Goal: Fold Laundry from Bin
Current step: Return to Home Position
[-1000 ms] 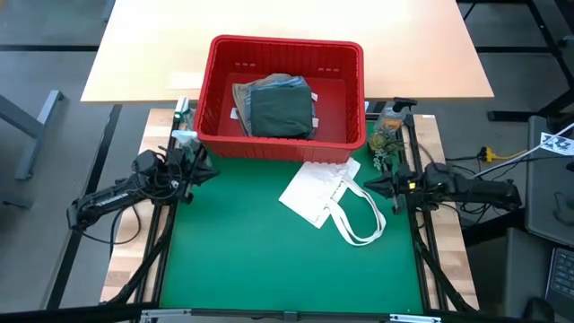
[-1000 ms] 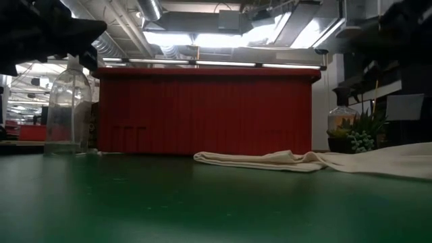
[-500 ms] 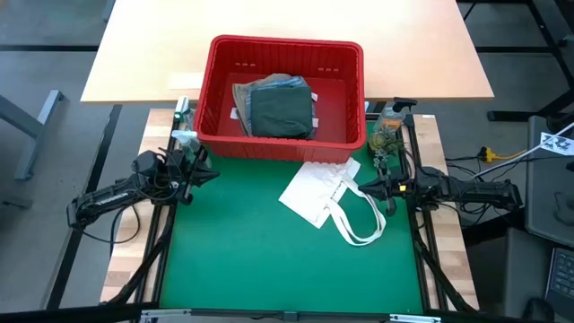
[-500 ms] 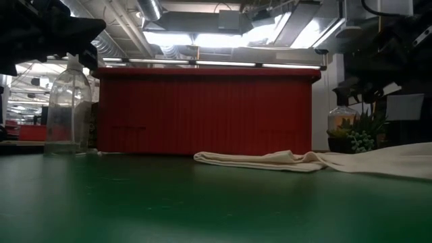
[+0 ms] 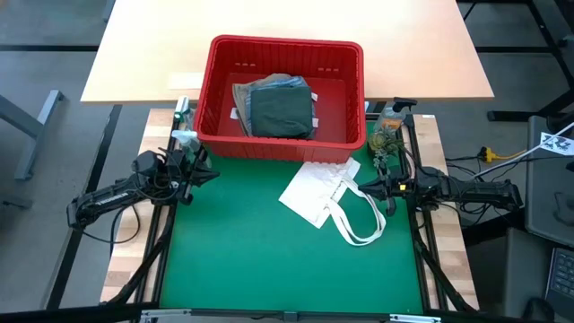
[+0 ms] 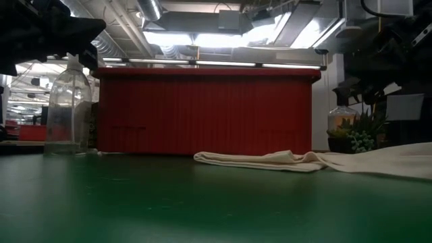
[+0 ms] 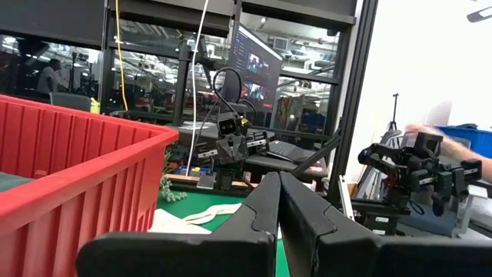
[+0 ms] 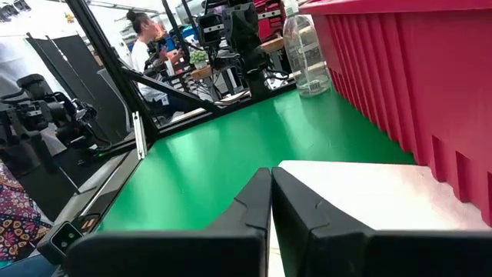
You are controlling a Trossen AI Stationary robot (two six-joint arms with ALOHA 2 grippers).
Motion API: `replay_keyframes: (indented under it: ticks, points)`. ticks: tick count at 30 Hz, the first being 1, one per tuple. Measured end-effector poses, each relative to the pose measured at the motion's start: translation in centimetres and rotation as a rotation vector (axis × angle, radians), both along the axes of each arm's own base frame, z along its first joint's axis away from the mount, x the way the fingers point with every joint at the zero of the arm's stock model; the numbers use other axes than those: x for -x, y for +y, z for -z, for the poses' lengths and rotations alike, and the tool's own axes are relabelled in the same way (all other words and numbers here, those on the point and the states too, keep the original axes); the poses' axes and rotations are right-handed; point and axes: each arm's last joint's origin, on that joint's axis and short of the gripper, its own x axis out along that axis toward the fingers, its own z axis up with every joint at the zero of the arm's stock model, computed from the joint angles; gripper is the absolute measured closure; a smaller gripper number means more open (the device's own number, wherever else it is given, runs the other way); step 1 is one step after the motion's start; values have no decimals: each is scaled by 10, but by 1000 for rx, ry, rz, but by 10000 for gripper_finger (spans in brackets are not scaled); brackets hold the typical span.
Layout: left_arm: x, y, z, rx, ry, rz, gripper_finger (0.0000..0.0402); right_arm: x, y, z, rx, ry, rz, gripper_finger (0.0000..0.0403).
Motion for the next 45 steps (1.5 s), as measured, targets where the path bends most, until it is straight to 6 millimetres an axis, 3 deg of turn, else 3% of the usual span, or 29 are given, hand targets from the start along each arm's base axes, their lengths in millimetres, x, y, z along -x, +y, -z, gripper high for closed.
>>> replay_keyframes:
  ticks: [18,33,45]
  points:
    - [0,-1,0,0,0,7,398,2,0,-2,2,-25,-2,388]
    - [-3,-22,0,1,-8,239,398,4,0,-5,6,-71,-7,388]
    - [-3,-23,0,1,-8,249,398,3,0,-3,7,-87,-2,388]
